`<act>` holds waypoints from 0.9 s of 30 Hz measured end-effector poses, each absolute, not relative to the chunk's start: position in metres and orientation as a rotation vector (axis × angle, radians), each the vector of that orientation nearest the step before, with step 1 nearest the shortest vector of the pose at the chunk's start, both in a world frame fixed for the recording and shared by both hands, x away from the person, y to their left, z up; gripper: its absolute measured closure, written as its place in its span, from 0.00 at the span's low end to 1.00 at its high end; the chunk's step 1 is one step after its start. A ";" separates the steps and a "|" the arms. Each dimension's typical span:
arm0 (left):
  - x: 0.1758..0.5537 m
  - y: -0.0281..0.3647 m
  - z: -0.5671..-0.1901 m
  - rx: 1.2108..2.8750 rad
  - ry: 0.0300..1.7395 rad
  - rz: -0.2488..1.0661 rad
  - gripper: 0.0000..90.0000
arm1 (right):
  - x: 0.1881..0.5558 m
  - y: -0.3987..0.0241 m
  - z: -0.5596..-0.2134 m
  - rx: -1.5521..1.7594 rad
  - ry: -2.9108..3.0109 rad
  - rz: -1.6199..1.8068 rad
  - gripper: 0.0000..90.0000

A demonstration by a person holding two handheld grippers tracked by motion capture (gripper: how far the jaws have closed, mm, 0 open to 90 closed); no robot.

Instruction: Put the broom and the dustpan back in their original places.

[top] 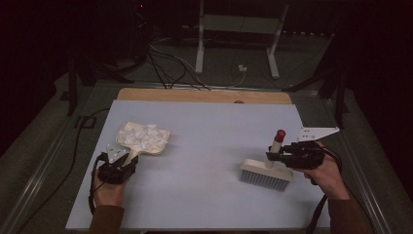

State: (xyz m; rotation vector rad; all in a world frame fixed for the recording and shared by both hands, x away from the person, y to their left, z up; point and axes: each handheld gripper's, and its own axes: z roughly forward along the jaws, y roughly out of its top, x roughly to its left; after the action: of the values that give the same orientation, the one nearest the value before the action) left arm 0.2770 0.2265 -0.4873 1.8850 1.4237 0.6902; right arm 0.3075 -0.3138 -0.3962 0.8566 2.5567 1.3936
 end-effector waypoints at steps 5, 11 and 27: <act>0.277 0.226 -0.488 1.888 1.426 0.691 0.74 | 0.312 -0.316 -0.399 0.848 2.643 1.390 0.77; 0.278 0.225 -0.490 1.892 1.425 0.686 0.74 | 0.323 -0.311 -0.406 0.938 2.581 1.333 0.75; 0.280 0.222 -0.492 1.888 1.429 0.686 0.74 | 0.341 -0.284 -0.448 1.162 2.303 0.994 0.60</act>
State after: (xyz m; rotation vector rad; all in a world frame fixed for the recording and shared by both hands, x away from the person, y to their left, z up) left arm 0.2796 0.2219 -0.4921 1.8884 1.4289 0.6861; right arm 0.3407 -0.2835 -0.4485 1.1619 2.3033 0.9936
